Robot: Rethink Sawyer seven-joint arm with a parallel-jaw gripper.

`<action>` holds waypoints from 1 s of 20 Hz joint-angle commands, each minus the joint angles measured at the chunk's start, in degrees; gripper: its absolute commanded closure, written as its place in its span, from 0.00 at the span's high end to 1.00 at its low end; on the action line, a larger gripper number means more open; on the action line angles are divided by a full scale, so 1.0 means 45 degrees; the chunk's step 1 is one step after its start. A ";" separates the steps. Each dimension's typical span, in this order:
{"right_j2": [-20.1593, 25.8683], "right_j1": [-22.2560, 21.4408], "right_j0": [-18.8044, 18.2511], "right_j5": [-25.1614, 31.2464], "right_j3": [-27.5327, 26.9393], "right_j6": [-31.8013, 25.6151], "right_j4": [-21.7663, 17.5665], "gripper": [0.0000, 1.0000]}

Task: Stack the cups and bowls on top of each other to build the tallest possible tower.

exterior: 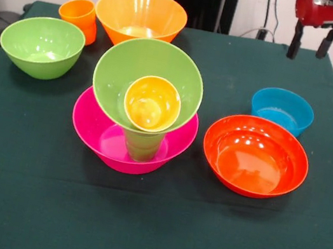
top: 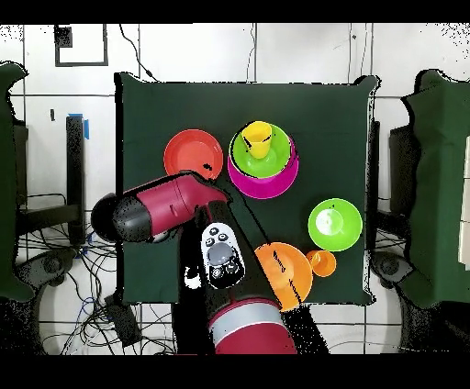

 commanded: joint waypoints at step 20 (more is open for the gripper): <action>-0.0839 0.1747 0.0620 -0.1604 -0.0853 0.0864 -0.0802 1.00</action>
